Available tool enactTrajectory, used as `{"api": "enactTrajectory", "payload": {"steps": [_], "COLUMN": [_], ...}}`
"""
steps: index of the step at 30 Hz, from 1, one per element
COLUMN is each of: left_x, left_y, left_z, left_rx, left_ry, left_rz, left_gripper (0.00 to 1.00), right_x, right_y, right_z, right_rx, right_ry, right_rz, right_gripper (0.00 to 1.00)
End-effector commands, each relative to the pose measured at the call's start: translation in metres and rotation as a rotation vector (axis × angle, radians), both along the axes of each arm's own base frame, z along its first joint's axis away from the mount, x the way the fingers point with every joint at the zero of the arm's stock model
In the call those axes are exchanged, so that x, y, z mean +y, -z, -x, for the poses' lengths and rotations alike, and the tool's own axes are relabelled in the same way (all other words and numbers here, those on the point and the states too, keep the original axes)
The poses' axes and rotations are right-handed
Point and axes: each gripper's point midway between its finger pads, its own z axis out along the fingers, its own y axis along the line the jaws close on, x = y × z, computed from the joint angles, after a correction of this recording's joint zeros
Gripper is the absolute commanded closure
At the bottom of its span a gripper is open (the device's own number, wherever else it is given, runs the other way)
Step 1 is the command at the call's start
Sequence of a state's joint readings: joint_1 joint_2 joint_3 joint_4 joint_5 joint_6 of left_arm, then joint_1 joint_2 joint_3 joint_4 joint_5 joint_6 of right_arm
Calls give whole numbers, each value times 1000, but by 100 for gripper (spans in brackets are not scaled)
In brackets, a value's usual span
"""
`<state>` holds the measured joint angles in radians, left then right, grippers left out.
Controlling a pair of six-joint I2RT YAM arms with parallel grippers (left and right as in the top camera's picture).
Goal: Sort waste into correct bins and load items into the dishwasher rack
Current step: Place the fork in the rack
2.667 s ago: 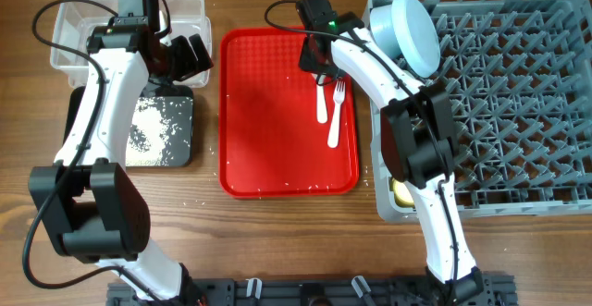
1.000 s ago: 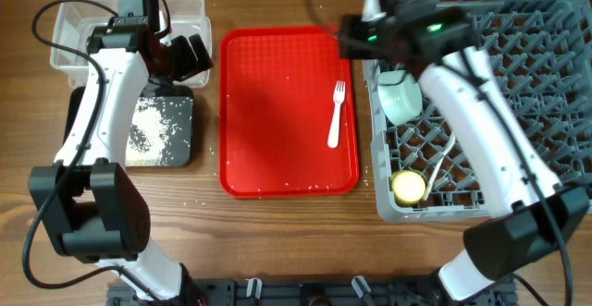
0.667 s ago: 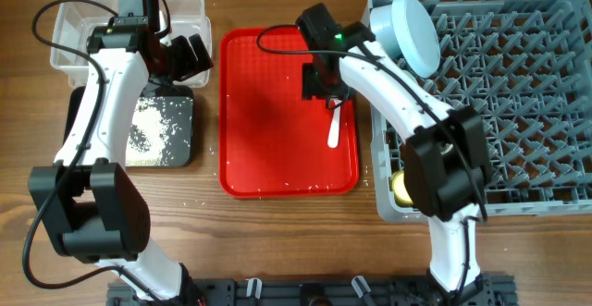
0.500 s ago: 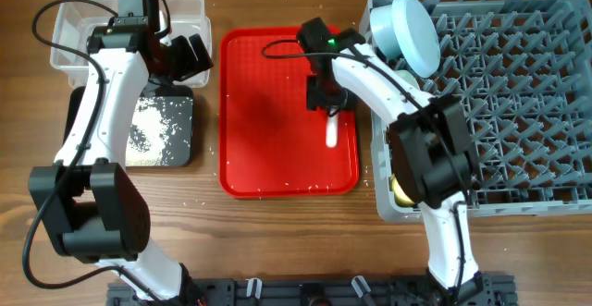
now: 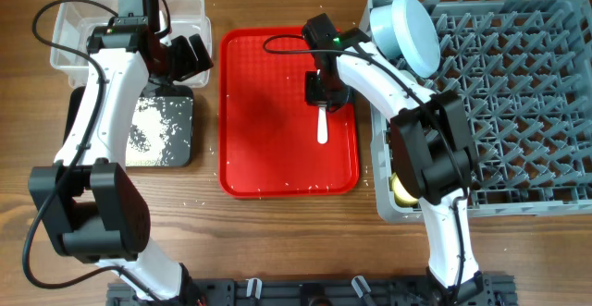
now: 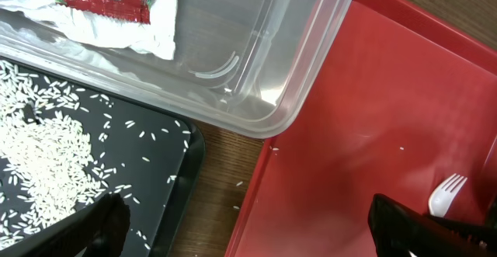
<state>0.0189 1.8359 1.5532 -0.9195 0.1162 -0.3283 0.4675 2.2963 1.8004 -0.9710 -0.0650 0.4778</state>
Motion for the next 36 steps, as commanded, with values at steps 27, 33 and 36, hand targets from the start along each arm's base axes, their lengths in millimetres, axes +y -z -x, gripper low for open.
{"api": "enactTrajectory", "payload": {"steps": [27, 33, 36], "left_x": [3, 3, 3], "left_y": [-12, -12, -12], "left_z": [-3, -3, -3], "left_rx": [-33, -34, -34], "left_ry": [-8, -8, -8], "left_rz": [-9, -9, -9], "left_gripper": [0, 0, 0], "right_x": [-251, -234, -219], "right_y": [-154, -261, -346], "right_z": [64, 56, 91], "right_rx": [-141, -368, -579], "right_ry": [455, 294, 234], "right_rz": [203, 98, 3], "right_gripper": [49, 48, 35]}}
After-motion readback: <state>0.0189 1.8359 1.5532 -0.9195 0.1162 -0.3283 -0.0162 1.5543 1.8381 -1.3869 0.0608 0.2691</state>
